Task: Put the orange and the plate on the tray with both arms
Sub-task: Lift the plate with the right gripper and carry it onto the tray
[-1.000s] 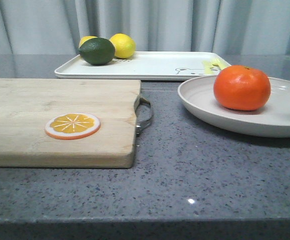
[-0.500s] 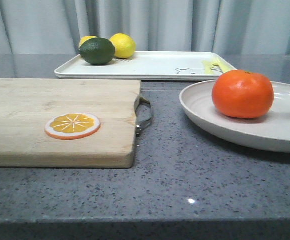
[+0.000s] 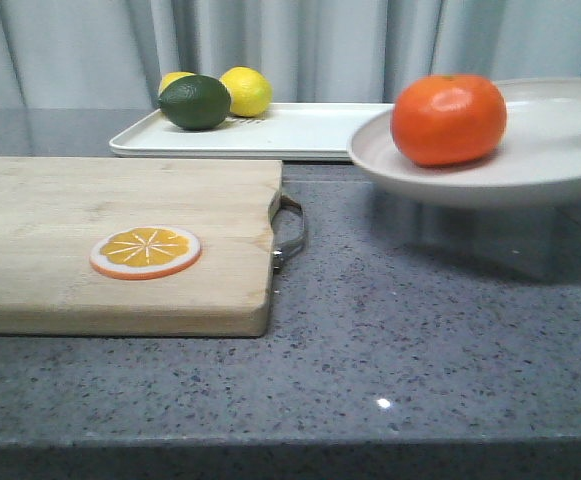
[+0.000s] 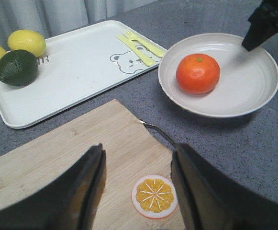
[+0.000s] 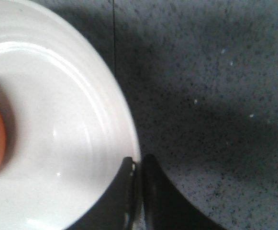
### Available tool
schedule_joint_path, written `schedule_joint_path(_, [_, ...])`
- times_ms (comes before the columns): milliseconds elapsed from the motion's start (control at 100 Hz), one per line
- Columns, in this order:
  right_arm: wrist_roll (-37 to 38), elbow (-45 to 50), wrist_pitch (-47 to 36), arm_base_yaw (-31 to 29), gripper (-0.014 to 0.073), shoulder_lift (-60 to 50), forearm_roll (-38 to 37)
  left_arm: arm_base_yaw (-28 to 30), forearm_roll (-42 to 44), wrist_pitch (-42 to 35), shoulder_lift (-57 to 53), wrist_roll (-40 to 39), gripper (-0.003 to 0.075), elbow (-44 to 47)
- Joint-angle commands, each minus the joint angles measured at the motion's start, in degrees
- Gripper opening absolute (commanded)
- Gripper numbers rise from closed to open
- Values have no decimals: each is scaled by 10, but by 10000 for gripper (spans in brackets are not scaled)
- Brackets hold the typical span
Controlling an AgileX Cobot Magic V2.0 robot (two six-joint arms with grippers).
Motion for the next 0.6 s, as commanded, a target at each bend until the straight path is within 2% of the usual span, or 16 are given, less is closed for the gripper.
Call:
schedule_joint_path(0, [-4,-59,6,-3,-66,1,18,1,-2,-41,-2,0,312,-15])
schedule_joint_path(140, [-6,-116,18,-3,-66,49,54,1,-2,-41,-2,0,311,-15])
schedule_joint_path(430, [-55,-231,14,-3,-66,173,179,1,-2,-41,-2,0,311,-15])
schedule_joint_path(590, [-68,-316,15,-1,-66,239,203,1,-2,-41,-2,0,312,-15])
